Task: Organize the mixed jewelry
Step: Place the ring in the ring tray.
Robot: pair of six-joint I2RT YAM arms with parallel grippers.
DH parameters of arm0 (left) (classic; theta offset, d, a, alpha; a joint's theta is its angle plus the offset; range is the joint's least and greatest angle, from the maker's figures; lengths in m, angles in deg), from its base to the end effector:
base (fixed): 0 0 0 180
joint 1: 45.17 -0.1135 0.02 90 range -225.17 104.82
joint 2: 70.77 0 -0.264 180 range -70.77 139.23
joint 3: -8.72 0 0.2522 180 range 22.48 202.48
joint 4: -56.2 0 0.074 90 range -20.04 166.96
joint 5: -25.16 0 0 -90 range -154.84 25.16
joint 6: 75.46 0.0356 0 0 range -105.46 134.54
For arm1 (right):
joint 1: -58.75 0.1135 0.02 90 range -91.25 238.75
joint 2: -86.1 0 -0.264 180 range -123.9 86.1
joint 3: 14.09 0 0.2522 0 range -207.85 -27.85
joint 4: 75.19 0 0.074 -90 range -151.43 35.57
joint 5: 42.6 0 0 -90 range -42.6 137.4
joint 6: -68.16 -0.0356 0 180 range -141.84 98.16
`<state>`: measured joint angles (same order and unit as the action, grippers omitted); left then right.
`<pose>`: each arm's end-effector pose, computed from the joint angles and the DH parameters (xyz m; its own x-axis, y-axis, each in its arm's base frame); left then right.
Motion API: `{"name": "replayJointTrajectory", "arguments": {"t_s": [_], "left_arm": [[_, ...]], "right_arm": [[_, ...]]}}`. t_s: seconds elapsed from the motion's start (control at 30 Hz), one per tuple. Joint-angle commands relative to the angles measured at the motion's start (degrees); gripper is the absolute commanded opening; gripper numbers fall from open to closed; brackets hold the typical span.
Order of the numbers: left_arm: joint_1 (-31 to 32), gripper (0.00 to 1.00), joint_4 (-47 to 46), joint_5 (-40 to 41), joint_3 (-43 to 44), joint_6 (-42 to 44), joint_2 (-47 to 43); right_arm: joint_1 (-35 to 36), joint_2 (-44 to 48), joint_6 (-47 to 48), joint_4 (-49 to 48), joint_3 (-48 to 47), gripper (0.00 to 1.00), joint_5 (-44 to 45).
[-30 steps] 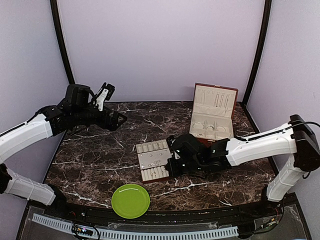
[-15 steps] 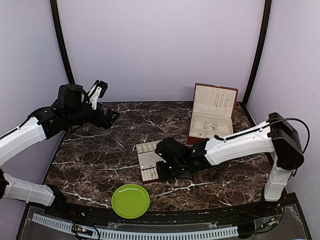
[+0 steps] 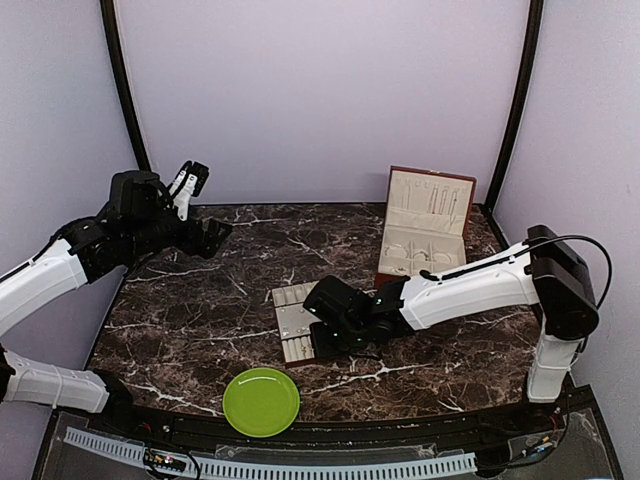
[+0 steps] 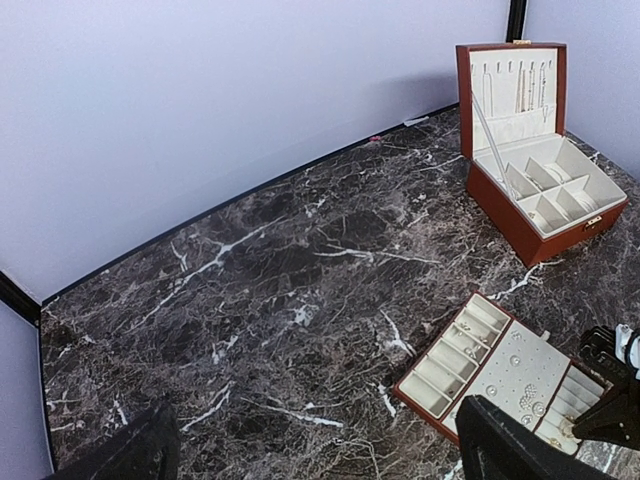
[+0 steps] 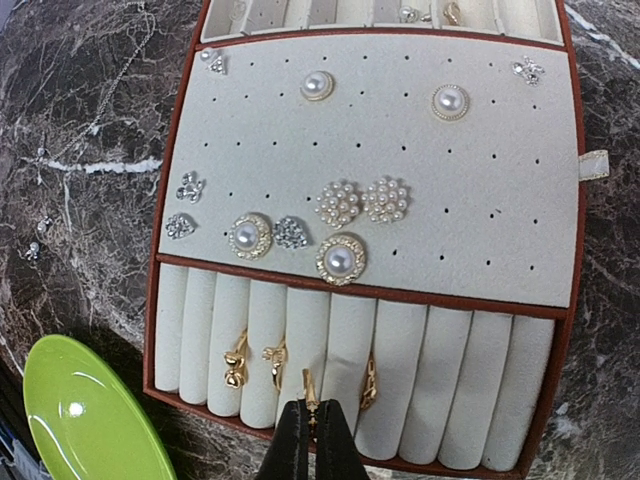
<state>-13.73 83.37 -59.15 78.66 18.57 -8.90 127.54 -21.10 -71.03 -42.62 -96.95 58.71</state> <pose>0.2140 -0.1267 0.3459 -0.2476 0.2334 -0.9403 0.4576 0.8836 0.0988 0.1466 0.3585 0.1705 -0.8607 -0.1664 -0.4812 -0.3427 0.8883 0.3058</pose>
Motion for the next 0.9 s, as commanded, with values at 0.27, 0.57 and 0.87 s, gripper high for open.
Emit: {"name": "replayJointTrajectory", "arguments": {"t_s": [0.27,0.57,0.87], "left_arm": [[-0.1,0.99,-0.9,0.3,-1.0,0.6,-0.8],[-0.1,0.99,-0.9,0.3,-1.0,0.7,-0.5],[-0.1,0.99,-0.9,0.1,-0.9,0.7,-0.4]], "right_arm": [[0.5,-0.5,-1.0,0.6,-1.0,0.00,2.8],[0.6,-2.8,-0.1,2.0,-2.2,0.00,1.2],[1.2,-6.1,-0.4,3.9,-4.0,0.00,1.8]]}}
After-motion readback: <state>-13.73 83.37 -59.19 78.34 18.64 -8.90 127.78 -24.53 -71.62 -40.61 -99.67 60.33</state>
